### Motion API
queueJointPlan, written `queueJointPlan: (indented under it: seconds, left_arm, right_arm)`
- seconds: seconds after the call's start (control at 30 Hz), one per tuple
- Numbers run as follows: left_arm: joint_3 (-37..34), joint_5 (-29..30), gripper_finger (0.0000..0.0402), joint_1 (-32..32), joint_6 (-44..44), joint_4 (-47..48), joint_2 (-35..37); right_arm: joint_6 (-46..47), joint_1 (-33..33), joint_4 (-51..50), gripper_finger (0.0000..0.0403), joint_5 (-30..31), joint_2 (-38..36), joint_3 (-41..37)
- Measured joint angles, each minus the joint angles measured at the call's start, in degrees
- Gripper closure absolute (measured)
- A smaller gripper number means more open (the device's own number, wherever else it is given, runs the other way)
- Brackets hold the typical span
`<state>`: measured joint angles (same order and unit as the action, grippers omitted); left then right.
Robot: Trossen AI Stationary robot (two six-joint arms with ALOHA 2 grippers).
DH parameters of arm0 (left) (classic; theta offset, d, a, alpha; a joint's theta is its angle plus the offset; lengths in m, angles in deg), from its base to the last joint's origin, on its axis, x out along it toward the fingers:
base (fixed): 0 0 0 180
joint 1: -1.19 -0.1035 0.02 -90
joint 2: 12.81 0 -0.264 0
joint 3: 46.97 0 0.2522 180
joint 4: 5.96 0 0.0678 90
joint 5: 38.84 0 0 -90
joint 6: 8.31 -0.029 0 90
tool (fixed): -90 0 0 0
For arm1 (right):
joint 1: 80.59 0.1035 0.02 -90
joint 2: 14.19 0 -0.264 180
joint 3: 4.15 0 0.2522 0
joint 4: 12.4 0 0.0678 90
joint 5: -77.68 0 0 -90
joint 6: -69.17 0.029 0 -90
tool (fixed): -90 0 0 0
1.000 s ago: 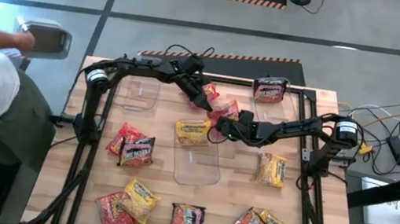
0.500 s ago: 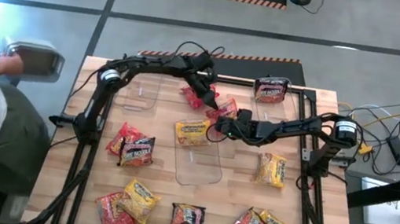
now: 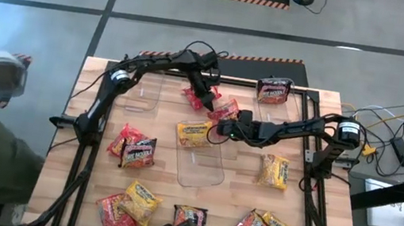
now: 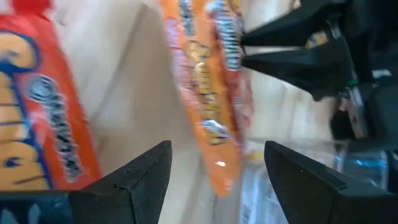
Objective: Sort Maruchan noodles
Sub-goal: Put the orange noodle pack into the top left transparent bin
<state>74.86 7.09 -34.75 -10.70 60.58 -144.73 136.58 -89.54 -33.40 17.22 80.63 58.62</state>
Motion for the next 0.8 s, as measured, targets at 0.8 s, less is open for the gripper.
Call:
queueJointPlan:
  seconds: [0.8]
  left_arm:
    - [-0.07,0.00,0.0162,-0.22,-1.62,2.27,-0.25]
  right_arm:
    - [1.67,-0.57,5.31,0.0310,-2.96,-4.29,0.12]
